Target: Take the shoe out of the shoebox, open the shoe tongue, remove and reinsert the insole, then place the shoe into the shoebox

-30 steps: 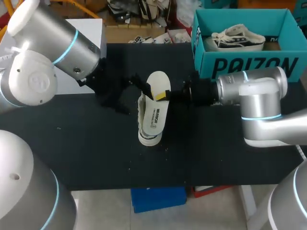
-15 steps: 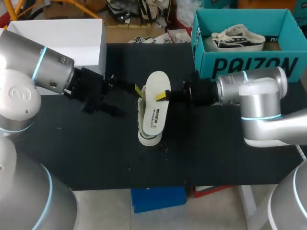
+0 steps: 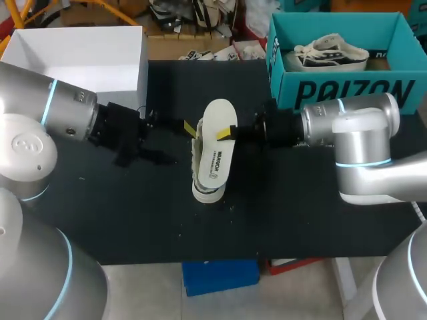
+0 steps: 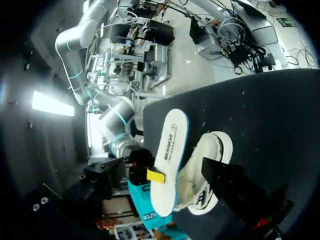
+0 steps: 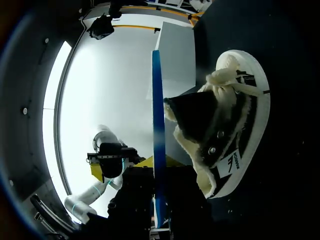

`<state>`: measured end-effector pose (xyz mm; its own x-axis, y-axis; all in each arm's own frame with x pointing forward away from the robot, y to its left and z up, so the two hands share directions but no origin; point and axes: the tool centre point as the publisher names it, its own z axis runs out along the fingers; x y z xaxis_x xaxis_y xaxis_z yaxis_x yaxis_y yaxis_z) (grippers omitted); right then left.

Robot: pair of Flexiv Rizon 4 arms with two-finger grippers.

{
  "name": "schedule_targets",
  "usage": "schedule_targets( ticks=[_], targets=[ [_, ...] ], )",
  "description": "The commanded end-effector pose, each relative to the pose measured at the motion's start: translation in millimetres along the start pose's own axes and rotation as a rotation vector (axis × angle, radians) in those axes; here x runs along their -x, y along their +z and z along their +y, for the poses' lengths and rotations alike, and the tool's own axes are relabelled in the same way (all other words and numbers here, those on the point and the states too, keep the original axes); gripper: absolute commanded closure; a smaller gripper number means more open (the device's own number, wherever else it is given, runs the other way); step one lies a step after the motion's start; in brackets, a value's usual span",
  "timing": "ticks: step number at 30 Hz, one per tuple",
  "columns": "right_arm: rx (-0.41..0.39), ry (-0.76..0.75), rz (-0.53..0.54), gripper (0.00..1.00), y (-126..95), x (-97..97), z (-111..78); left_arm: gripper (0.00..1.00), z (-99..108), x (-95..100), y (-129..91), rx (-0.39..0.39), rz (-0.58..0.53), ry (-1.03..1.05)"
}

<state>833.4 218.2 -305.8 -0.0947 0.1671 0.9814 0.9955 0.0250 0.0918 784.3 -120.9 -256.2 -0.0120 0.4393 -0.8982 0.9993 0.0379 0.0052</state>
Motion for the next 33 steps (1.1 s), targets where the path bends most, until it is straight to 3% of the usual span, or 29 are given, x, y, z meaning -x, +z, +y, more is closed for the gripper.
schedule_targets(
  ticks=[1,13,25,30,31,32,33],
  targets=[
    [0.003,0.0,-0.002,1.0,1,-0.2,-0.7,0.0,-5,-21.4,1,0.033,-0.108,-0.028],
    [0.003,0.0,-0.002,1.0,1,-0.2,-0.7,0.0,12,-34.7,6,0.093,-0.267,0.022],
    [0.003,0.0,-0.002,1.0,1,-0.2,-0.7,0.0,27,-32.4,38,0.088,-0.363,0.068],
    [0.003,0.0,-0.002,1.0,1,-0.2,-0.7,0.28,32,-27.8,47,0.087,-0.388,0.084],
    [0.003,0.0,-0.002,1.0,1,-0.2,-0.7,0.29,33,-26.8,49,0.086,-0.391,0.086],
    [0.003,0.0,-0.002,1.0,1,-0.2,-0.7,0.44,33,-26.0,51,0.086,-0.391,0.087],
    [0.003,0.0,-0.002,1.0,1,-0.2,-0.7,0.51,34,-25.5,52,0.086,-0.391,0.088]
  ],
)
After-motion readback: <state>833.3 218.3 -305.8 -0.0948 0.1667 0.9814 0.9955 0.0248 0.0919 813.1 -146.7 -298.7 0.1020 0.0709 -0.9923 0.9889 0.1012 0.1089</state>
